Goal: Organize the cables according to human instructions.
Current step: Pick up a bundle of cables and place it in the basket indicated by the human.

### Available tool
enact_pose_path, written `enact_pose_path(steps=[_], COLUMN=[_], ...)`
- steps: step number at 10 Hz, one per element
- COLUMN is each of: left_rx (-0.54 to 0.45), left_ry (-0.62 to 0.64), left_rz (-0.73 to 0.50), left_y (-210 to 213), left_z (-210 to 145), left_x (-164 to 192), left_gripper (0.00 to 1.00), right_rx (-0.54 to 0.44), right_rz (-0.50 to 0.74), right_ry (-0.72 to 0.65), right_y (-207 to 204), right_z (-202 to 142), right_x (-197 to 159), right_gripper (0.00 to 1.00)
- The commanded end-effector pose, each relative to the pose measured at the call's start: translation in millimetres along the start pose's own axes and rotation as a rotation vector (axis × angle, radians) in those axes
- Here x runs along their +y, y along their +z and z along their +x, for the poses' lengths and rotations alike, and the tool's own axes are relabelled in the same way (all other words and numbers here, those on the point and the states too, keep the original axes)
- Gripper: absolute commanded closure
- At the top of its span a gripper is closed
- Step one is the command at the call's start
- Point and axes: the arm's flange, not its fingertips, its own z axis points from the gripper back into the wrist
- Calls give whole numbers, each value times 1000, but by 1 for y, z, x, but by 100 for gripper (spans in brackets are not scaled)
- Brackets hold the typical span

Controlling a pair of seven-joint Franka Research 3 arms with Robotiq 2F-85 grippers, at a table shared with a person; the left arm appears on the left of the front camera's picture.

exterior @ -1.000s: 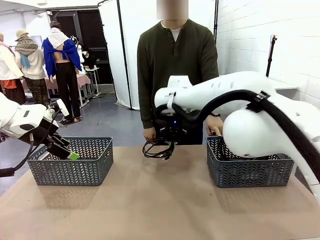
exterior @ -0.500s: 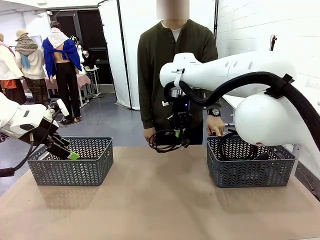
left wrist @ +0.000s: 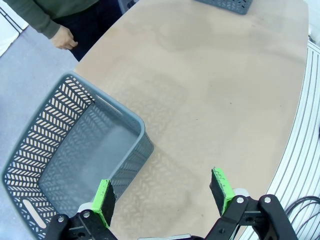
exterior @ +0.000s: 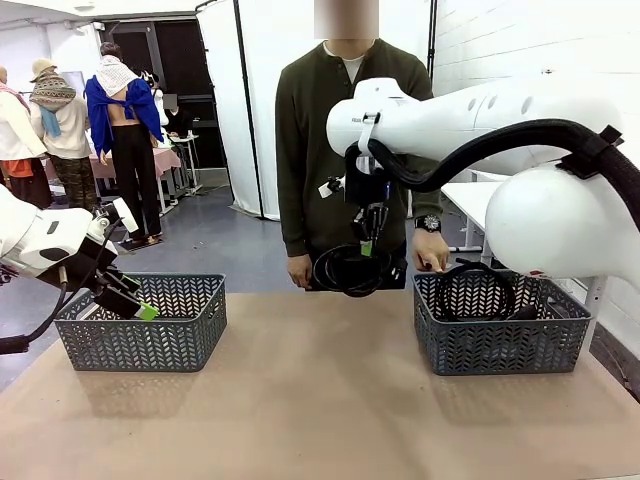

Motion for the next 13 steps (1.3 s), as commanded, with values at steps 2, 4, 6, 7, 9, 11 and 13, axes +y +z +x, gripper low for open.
enact_pose_path(steps=[2,4,6,7,9,11,13], left_rx=[-6,-6,-6,-6,-6,-6,-6], left_ry=[4,4,4,4,4,4,4], left_rz=[-4,-4,-4,-4,-4,-4,-4], left_y=[-1,-1,-1,-1,-1,-1,-1], left_z=[-2,-2,-2,-2,-2,-2,-2], left_x=[3,3,3,3,3,3,3], left_gripper=[0,0,0,0,0,0,0], right_rx=[0,0,0,0,10,41,46], right_rz=[0,0,0,0,21,12,15], right_ry=[0,0,0,0,62,120,141], right_y=[0,0,0,0,7,28,38], right_z=[0,0,0,0,-20,-61,-95], right_x=[0,0,0,0,-6,-13,-17], right_gripper=[100,100,100,100,100,100,100])
